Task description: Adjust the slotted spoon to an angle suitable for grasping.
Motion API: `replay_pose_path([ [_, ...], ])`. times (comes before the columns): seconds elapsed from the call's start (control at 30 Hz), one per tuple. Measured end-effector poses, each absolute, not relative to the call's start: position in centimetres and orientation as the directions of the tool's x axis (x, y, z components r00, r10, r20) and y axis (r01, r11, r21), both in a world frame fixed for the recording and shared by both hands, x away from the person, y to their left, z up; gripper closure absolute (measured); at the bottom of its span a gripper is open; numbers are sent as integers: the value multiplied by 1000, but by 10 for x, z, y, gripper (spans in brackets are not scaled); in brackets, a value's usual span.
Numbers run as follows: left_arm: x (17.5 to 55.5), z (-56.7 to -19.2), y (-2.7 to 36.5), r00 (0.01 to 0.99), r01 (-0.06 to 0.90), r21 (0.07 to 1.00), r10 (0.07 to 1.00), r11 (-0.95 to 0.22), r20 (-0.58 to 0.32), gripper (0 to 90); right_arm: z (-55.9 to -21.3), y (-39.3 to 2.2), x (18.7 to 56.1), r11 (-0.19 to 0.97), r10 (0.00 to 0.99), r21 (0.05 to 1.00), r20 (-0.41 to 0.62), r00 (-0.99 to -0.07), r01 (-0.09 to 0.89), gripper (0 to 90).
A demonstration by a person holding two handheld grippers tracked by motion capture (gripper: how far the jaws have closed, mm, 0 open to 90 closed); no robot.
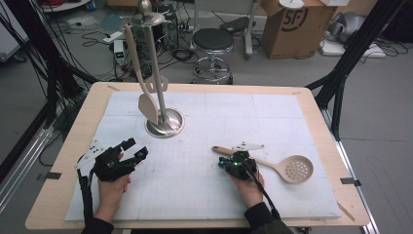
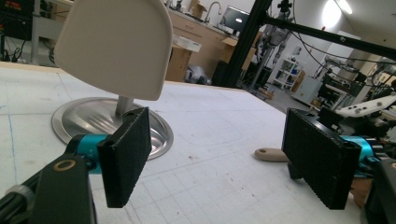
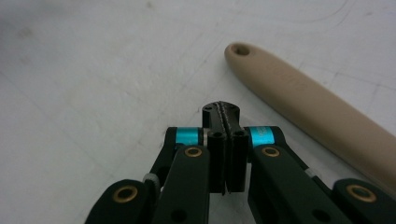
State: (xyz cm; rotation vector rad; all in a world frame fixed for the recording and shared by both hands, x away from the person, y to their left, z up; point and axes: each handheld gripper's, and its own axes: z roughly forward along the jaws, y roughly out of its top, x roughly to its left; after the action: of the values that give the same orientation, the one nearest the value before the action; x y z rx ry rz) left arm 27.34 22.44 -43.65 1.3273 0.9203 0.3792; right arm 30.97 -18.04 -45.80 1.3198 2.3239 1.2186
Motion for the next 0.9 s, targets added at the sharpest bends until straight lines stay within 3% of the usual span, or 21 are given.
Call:
replay_pose_path([
  [0.13,274,-437,224,608,255,935,711,247,-353,247,-459,-182,320,219,787,725,264,-557,652,900],
  [0.3,273,-436,224,608,254,935,711,246,-353,247,-459,-177,336,211,808,728,246,-536,652,900],
  [0.9,274,-438,225,604,260,931,708,258,-365,247,-459,-179,390,131,821,692,326,-469,710,900],
])
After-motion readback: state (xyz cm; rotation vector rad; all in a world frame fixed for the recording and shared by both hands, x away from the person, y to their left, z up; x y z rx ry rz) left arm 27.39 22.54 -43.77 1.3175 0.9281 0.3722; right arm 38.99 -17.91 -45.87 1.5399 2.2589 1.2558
